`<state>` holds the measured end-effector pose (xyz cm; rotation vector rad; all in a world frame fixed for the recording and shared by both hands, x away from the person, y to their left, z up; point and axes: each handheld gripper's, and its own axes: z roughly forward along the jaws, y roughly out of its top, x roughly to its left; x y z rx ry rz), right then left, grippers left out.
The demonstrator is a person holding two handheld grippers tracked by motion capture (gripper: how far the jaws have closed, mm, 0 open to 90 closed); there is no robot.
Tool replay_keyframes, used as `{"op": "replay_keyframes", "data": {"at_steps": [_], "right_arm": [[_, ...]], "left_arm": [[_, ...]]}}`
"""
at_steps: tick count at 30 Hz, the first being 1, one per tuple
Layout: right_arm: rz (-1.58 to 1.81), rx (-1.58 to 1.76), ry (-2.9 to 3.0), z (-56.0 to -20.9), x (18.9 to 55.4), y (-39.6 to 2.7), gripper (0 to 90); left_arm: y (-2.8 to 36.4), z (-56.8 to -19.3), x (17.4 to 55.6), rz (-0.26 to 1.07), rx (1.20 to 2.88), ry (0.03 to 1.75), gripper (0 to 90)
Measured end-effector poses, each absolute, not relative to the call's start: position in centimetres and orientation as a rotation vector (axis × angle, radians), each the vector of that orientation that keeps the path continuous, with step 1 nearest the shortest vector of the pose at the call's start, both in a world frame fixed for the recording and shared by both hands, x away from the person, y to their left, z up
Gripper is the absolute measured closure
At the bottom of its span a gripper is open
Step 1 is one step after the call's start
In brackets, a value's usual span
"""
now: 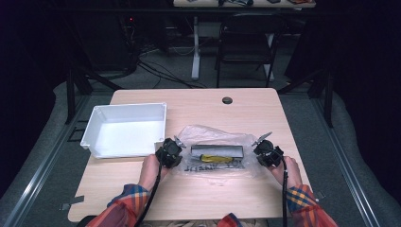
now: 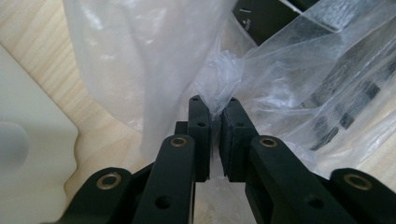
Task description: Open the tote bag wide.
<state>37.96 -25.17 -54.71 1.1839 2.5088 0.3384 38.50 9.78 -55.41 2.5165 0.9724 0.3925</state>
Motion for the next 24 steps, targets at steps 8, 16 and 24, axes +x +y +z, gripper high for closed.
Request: {"op": "replay_keyframes", "data": {"at_steps": [8, 16, 24], "right_arm": [[0.408, 1.234, 2.47, -54.5, 38.0, -25.9, 84.1], [0.606, 1.218, 2.473, -50.7, 36.8, -26.7, 69.5], [0.67, 1.239, 2.441, -49.0, 36.3, -27.8, 57.6]], "left_arm": [[9.8, -54.6, 38.2, 0.368, 2.505, 0.957, 70.3], [9.7, -51.9, 36.6, 0.385, 2.486, 0.885, 52.1], [10.3, -50.5, 36.7, 0.4, 2.448, 0.884, 48.3]]}}
